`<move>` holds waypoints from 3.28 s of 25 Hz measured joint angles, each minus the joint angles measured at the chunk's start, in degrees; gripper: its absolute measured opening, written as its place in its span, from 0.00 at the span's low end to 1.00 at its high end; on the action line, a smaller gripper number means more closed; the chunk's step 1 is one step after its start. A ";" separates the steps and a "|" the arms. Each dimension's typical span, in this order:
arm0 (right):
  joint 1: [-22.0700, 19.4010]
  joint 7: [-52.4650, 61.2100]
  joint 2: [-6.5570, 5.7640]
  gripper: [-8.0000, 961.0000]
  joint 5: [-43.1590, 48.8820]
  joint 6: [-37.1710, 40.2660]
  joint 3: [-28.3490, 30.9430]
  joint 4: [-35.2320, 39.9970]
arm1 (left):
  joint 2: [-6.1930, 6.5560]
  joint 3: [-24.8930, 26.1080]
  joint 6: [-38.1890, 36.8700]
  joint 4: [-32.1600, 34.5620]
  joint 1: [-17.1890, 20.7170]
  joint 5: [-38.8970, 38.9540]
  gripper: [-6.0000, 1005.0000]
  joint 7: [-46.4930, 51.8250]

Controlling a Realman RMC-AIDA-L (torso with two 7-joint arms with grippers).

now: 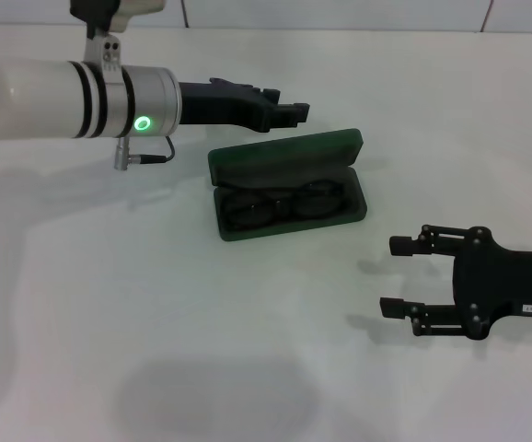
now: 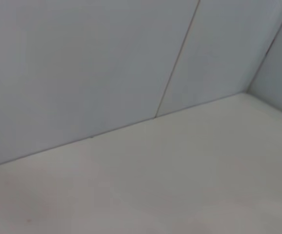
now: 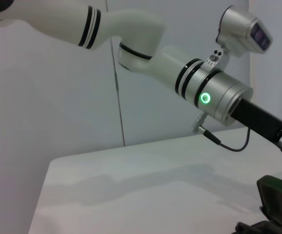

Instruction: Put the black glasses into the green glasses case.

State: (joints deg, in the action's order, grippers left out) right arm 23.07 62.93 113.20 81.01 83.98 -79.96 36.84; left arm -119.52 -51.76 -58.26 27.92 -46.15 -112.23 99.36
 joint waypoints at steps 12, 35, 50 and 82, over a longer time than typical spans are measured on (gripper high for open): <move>0.69 0.13 -0.34 0.76 0.26 -0.12 0.07 -0.26 | 0.46 -4.67 -0.02 0.87 0.15 -4.24 0.56 5.13; 1.34 -0.05 -0.08 0.76 1.94 -1.27 0.12 0.25 | -0.18 -10.21 -10.18 7.68 7.43 6.94 0.51 -2.57; 0.87 -8.86 2.17 0.76 1.46 13.49 10.73 2.01 | 3.72 -9.98 -48.42 8.83 29.00 31.40 0.58 -39.50; 4.39 -18.00 2.66 0.76 1.45 8.92 10.41 -7.67 | 2.41 -9.94 -48.23 2.16 27.38 26.45 0.89 -51.14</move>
